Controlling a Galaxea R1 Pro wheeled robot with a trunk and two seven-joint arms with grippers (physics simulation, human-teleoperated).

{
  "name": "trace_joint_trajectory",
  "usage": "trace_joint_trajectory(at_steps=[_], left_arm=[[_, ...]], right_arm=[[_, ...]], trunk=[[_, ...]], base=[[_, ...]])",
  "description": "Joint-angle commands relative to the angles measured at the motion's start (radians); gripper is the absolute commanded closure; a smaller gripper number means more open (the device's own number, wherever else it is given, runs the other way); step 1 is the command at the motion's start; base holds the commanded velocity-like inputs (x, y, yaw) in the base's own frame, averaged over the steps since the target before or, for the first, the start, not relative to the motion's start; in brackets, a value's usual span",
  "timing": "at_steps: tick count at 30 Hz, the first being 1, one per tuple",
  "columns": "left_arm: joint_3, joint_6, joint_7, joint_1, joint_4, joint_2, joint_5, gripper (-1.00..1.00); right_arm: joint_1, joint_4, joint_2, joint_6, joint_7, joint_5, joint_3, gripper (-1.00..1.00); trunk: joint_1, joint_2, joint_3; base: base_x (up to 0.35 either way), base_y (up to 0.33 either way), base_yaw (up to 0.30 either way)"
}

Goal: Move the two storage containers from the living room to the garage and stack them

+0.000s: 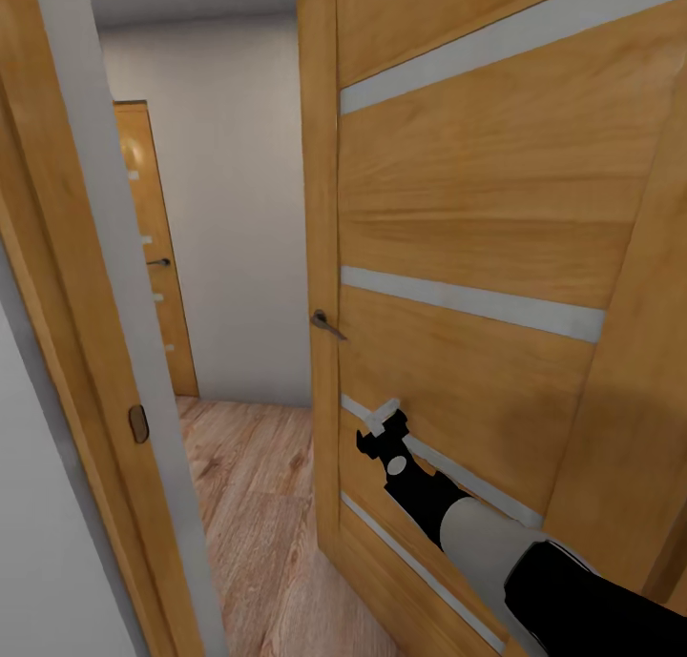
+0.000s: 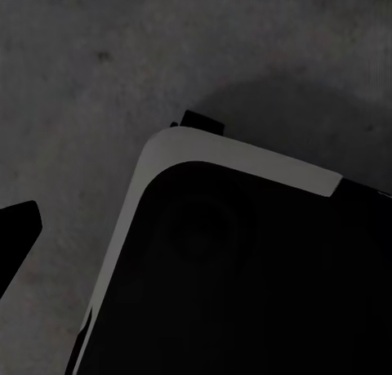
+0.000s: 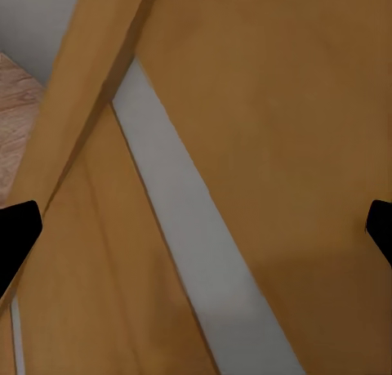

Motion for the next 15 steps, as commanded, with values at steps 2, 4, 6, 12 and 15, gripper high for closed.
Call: trace_joint_trajectory(at_steps=[2, 4, 6, 12, 15], left_arm=[[-0.001, -0.001, 0.001, 0.000, 0.000, 0.000, 0.006, -1.00], [-0.001, 0.000, 0.001, 0.000, 0.000, 0.001, 0.007, -1.00], [-0.001, 0.000, 0.001, 0.000, 0.001, 0.001, 0.007, -1.00], [-0.001, 0.001, 0.001, 0.000, 0.001, 0.001, 0.006, -1.00], [-0.001, 0.000, 0.001, 0.000, 0.001, 0.001, 0.006, -1.00]], right_arm=[[-0.001, 0.002, 0.000, -0.001, -0.006, 0.005, 0.003, -1.00], [-0.001, 0.002, 0.000, -0.002, -0.006, 0.005, 0.003, -1.00], [-0.001, 0.002, 0.000, -0.002, -0.006, 0.005, 0.003, -1.00], [-0.001, 0.002, 0.000, -0.004, -0.006, 0.005, 0.003, -1.00], [-0.001, 0.003, 0.000, -0.004, -0.007, 0.006, 0.003, -1.00]], trunk=[[0.000, -0.001, -0.001], [0.000, -0.001, -0.001], [0.000, -0.001, -0.001], [0.000, -0.001, -0.001], [0.000, -0.001, -0.001]], base=[[0.234, 0.000, 0.000], [0.277, 0.000, 0.000], [0.299, 0.000, 0.000], [0.315, 0.000, 0.000], [0.321, -0.005, 0.000]])
